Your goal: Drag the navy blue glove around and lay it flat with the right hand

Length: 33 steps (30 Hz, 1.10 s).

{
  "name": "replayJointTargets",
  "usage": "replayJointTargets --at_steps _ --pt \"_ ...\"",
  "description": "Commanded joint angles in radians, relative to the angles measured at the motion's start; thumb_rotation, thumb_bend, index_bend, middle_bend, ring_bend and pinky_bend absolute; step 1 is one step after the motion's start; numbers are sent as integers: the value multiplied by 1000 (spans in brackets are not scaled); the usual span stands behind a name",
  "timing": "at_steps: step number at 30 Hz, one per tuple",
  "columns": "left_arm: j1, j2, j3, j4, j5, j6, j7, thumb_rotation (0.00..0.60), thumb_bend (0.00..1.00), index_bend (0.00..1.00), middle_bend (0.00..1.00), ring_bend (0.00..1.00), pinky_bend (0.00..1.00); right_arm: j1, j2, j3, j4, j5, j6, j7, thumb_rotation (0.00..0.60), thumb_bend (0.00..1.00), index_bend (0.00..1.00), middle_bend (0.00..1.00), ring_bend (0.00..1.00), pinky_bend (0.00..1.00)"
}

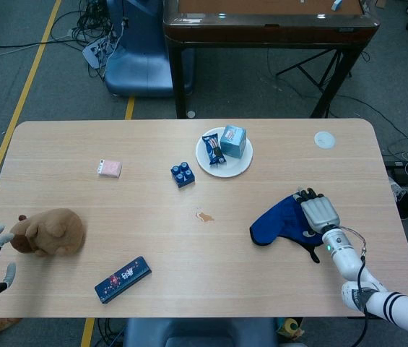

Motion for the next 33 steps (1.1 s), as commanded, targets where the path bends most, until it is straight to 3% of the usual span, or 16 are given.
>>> replayJointTargets --at_steps 1,11,18,21,23,30,33 --pt "1 1 -1 -2 0 1 0 600 411 227 128 188 170 12 -22 0 29 0 -6 15 600 0 0 59 42 197" --pt "1 2 -1 -5 0 0 3 600 411 227 128 188 170 28 -61 -23 89 -25 -25 42 600 23 2 77 45 199" --pt "1 2 1 -4 1 -1 5 600 411 227 127 188 170 14 -63 -39 105 -83 3 90 600 341 314 296 289 494" --pt "2 1 1 -3 1 -2 5 600 411 227 128 188 170 11 -65 -47 119 -92 4 89 600 433 423 345 346 563" --pt "2 1 1 -3 2 -1 5 600 412 227 128 188 170 9 -67 -53 124 -94 5 83 600 470 460 361 363 585" --pt "6 3 1 -4 4 6 1 600 411 227 128 188 170 -5 -61 -46 105 -132 46 129 600 764 648 499 514 789" --pt "8 5 1 -5 4 9 -2 600 411 227 128 188 170 -10 -39 -36 67 -169 80 172 600 816 688 539 557 834"
